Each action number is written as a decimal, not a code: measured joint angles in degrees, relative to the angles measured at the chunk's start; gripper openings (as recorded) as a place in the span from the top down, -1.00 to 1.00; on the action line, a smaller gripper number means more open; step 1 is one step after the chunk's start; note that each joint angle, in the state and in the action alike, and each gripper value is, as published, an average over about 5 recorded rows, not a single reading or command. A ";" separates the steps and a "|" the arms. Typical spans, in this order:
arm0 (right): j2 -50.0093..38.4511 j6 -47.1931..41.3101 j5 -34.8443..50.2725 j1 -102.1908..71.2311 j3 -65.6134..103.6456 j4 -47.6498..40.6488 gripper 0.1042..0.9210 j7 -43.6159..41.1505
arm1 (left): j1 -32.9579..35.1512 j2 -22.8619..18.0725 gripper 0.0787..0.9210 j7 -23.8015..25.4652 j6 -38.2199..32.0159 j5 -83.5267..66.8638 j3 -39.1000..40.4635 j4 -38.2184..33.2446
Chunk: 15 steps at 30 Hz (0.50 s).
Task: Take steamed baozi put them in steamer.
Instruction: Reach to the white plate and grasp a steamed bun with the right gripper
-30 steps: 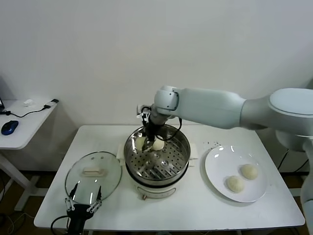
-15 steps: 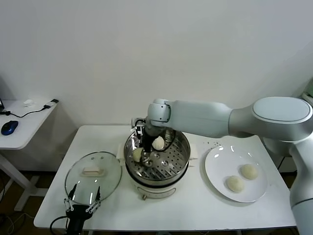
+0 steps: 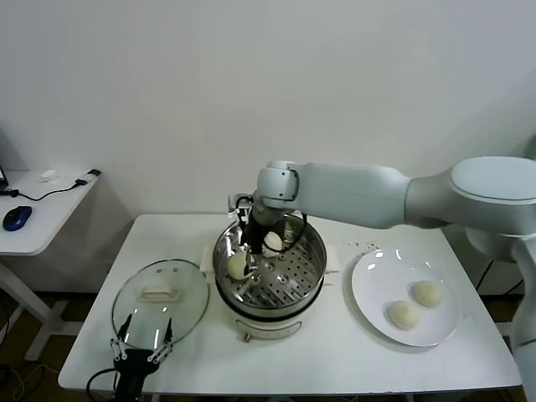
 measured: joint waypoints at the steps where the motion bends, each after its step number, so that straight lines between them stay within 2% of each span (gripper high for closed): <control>1: -1.11 0.25 -0.04 0.91 -0.15 0.88 -0.76 -0.28 | -0.06 0.00 -0.77 0.01 0.02 0.04 0.04 0.00; 15: -23.60 5.56 -6.60 11.39 -2.46 15.74 -0.76 -6.71 | 0.60 -0.11 -0.77 -0.38 -0.05 0.01 -0.18 -0.80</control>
